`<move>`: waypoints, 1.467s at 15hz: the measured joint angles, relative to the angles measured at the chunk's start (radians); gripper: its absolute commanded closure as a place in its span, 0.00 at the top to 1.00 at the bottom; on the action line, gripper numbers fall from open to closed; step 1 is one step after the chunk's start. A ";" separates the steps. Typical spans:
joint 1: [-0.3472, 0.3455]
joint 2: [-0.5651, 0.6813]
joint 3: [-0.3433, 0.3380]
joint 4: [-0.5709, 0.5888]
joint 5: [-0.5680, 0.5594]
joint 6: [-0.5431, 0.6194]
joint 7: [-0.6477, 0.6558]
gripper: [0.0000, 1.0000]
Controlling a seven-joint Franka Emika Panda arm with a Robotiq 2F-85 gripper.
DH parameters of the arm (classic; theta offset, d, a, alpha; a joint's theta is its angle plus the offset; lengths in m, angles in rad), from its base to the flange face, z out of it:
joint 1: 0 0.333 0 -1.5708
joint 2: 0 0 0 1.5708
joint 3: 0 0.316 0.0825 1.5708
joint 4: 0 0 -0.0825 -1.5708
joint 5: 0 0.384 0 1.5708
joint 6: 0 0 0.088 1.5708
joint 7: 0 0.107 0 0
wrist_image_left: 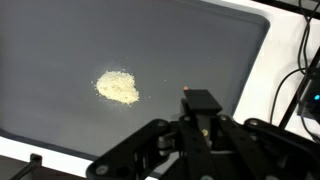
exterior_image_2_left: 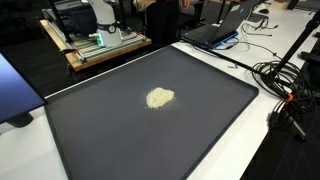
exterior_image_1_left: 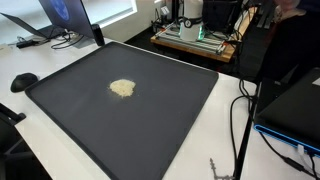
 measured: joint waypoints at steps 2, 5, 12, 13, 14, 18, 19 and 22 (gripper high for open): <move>0.000 0.022 0.004 0.023 -0.006 -0.009 0.010 0.12; 0.000 0.025 0.008 0.028 -0.008 -0.015 0.015 0.12; 0.001 0.069 0.014 0.049 -0.030 -0.011 0.074 0.03; 0.001 0.105 0.017 0.064 -0.046 -0.010 0.109 0.03; 0.001 0.146 0.017 0.081 -0.062 -0.010 0.146 0.03; 0.000 0.321 0.000 0.140 -0.100 0.013 0.281 0.03; -0.001 0.356 -0.012 0.145 -0.100 0.025 0.305 0.03; -0.006 0.440 -0.062 0.159 -0.101 0.080 0.367 0.03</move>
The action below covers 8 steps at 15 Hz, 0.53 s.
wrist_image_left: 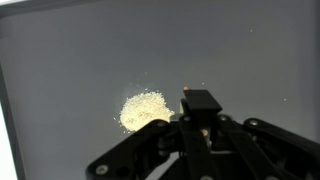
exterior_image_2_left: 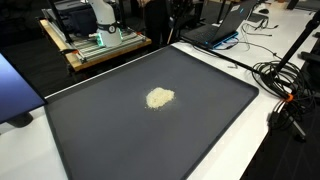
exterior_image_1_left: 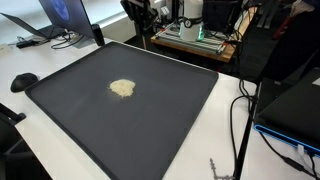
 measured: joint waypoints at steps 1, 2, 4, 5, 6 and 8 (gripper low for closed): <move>-0.001 0.023 -0.016 0.007 0.000 0.018 0.018 0.03; -0.001 0.046 -0.031 0.018 -0.002 0.033 0.038 0.03; -0.001 0.094 -0.055 0.054 -0.015 0.057 0.079 0.03; -0.001 0.119 -0.063 0.078 -0.024 0.061 0.094 0.03; 0.001 0.145 -0.071 0.105 -0.037 0.061 0.109 0.03; 0.009 0.197 -0.086 0.157 -0.064 0.061 0.137 0.03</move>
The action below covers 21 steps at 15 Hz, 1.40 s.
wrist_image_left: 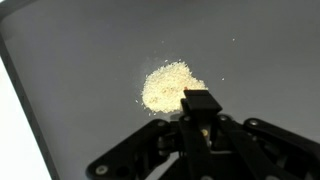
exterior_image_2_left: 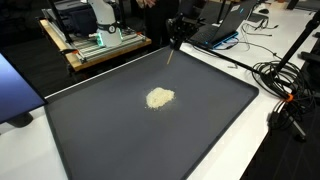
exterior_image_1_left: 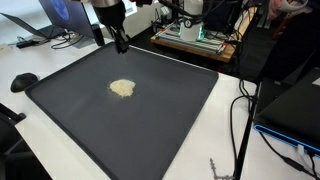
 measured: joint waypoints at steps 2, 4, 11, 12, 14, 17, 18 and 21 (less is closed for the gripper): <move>0.008 0.054 -0.016 0.049 -0.021 -0.001 0.023 0.03; 0.013 0.104 -0.031 0.092 -0.028 -0.001 0.037 0.03; 0.036 0.244 -0.065 0.208 -0.030 -0.029 0.050 0.12; 0.038 0.250 -0.066 0.215 -0.030 -0.033 0.050 0.12; 0.039 0.253 -0.067 0.222 -0.030 -0.037 0.051 0.12; 0.039 0.253 -0.068 0.227 -0.030 -0.040 0.051 0.03; 0.039 0.253 -0.068 0.227 -0.030 -0.040 0.051 0.03; 0.045 0.255 -0.067 0.227 -0.030 -0.035 0.049 0.03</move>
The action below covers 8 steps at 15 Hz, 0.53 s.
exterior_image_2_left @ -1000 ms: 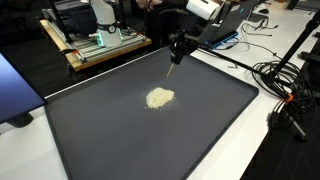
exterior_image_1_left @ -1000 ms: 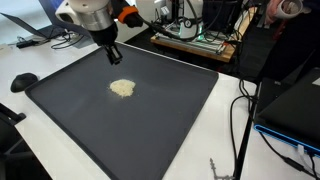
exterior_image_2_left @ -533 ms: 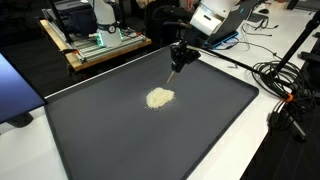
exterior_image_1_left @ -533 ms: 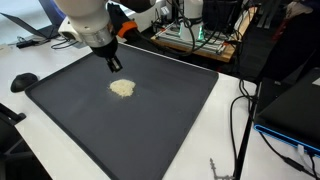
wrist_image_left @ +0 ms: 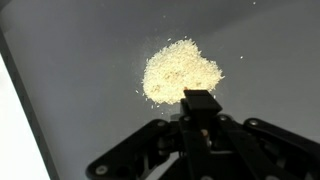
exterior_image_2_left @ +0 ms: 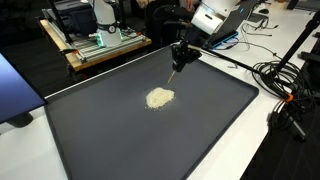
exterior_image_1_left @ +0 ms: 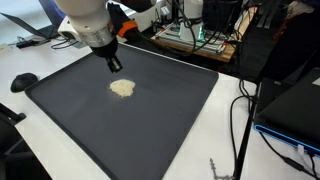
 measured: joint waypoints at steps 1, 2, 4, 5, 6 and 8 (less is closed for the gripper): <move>0.006 0.002 0.000 0.000 -0.003 0.000 -0.001 0.03; 0.016 0.005 0.000 0.000 -0.009 0.001 -0.001 0.03; 0.040 0.012 0.000 0.000 -0.037 0.003 -0.001 0.03; 0.054 0.016 -0.001 0.000 -0.057 0.003 0.000 0.03; 0.068 0.022 -0.002 0.000 -0.078 0.003 0.001 0.03; 0.095 0.035 -0.005 0.000 -0.121 0.003 0.005 0.03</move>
